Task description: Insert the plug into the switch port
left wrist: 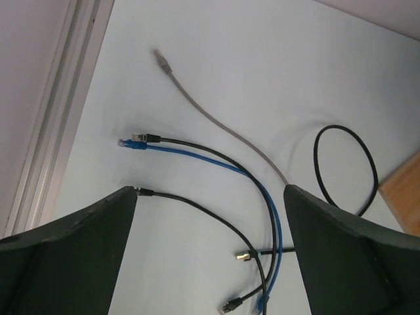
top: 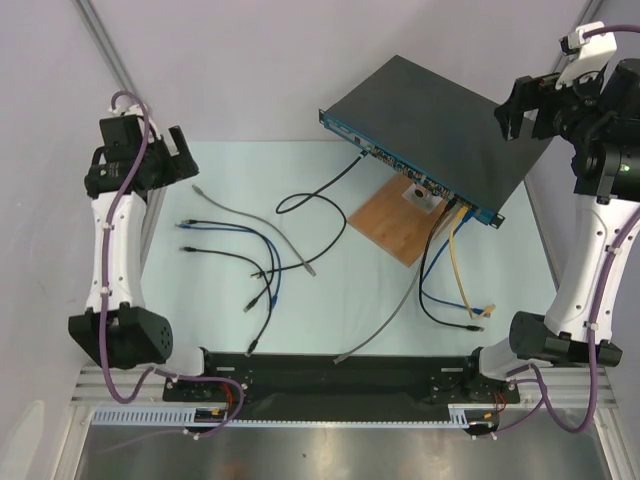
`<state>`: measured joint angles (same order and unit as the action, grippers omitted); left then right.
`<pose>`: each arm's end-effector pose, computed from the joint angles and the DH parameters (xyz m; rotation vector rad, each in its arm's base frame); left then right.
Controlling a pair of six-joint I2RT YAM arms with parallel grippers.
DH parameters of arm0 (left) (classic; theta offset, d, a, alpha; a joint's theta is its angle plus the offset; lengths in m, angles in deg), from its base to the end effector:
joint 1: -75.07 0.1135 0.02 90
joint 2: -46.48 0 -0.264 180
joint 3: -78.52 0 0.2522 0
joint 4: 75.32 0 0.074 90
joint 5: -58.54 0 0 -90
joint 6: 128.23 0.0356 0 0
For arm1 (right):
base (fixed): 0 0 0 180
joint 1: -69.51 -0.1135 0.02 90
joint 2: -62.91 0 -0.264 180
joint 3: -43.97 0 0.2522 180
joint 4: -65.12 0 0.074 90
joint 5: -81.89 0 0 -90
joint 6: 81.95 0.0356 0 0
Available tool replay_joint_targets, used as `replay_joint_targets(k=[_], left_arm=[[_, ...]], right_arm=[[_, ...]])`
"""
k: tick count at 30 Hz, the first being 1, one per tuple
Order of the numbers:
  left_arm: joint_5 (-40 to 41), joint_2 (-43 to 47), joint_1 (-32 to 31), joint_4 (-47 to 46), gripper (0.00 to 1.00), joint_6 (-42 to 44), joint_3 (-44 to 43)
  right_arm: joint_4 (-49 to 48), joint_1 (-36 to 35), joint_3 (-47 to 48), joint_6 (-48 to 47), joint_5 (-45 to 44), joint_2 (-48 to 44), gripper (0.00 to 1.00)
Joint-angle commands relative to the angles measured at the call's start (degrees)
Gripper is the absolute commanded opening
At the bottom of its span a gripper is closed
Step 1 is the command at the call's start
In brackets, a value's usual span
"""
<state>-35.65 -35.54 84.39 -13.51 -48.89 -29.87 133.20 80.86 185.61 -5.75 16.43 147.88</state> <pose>0.2950 0.0458 0.4235 -0.3390 2.1626 -0.0933 0.2379 -0.0327 0.5662 -0.3438 1.7180 0.0588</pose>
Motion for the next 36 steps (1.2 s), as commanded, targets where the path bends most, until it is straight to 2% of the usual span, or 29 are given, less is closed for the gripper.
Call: replay_joint_targets(k=[1,6,11,12,15,18,19,21,24,26,28,29,31,32,33,34,36], left_arm=[[2.9,-3.5,0.2,-3.1,1.0,-1.0,-2.7],[8.5,-15.4,0.3,-2.8,1.0,-3.0,-8.1],[4.6,-24.8,0.8,-3.2,0.93,-5.4,-12.0],[0.8,-25.8,0.8,-4.8,0.93,-5.5,-11.3],[-3.4,-28.5,0.7,-8.3,0.9,-6.0,-10.8],[-17.7,-32.0,0.4,-7.6,0.74,-1.1,-12.7],[-28.4,-31.9,0.3,-8.1,0.71,4.3,-11.5],[-35.3,-29.0,0.0,-10.2,0.7,10.0,-5.0],[-35.3,-23.6,-0.3,-13.2,0.75,19.2,2.1],[-36.3,-22.5,0.2,-12.0,0.77,25.8,2.8],[-40.6,-20.3,1.0,-10.0,0.78,30.7,5.1],[-45.9,-18.9,1.7,-10.4,0.78,33.0,6.8],[-49.8,-13.4,2.2,-10.9,0.76,38.7,13.0],[-51.6,-11.9,2.1,-9.8,0.75,47.7,14.7],[-54.6,-10.3,1.8,-5.6,0.74,52.8,16.9],[-54.9,-8.4,1.3,-2.9,0.73,62.8,17.6],[-53.2,-7.4,-1.4,6.1,0.73,72.6,18.1]], right_arm=[[-2.5,-0.1,1.4,0.0,1.2,1.0,1.0],[-4.9,-2.3,0.9,2.4,4.5,2.5,1.0],[-5.4,-4.3,1.5,2.4,0.4,3.8,1.0],[-4.8,-4.4,1.5,2.5,-0.3,4.1,1.0],[-4.1,-5.0,1.0,2.1,-2.3,4.4,1.0],[-4.2,-5.7,0.4,1.8,-4.0,4.6,1.0],[-4.2,-5.8,0.4,1.7,-5.0,4.6,1.0],[-4.0,-6.1,0.6,1.3,-6.2,4.8,1.0],[-3.0,-6.3,0.4,0.8,-7.2,4.5,1.0],[-2.7,-6.3,0.3,0.8,-7.7,4.3,1.0],[-2.6,-6.4,-0.3,0.8,-7.9,3.8,1.0],[-2.6,-6.4,-0.5,0.9,-8.0,3.6,1.0],[-2.6,-6.5,-0.8,0.9,-8.2,3.1,1.0],[-2.6,-6.5,-0.9,0.9,-8.4,2.9,1.0],[-2.5,-6.5,-1.0,0.8,-8.7,2.6,1.0],[-2.6,-6.5,-1.1,0.7,-8.8,2.4,1.0],[-2.1,-6.5,-1.3,0.4,-9.0,2.2,1.0]])
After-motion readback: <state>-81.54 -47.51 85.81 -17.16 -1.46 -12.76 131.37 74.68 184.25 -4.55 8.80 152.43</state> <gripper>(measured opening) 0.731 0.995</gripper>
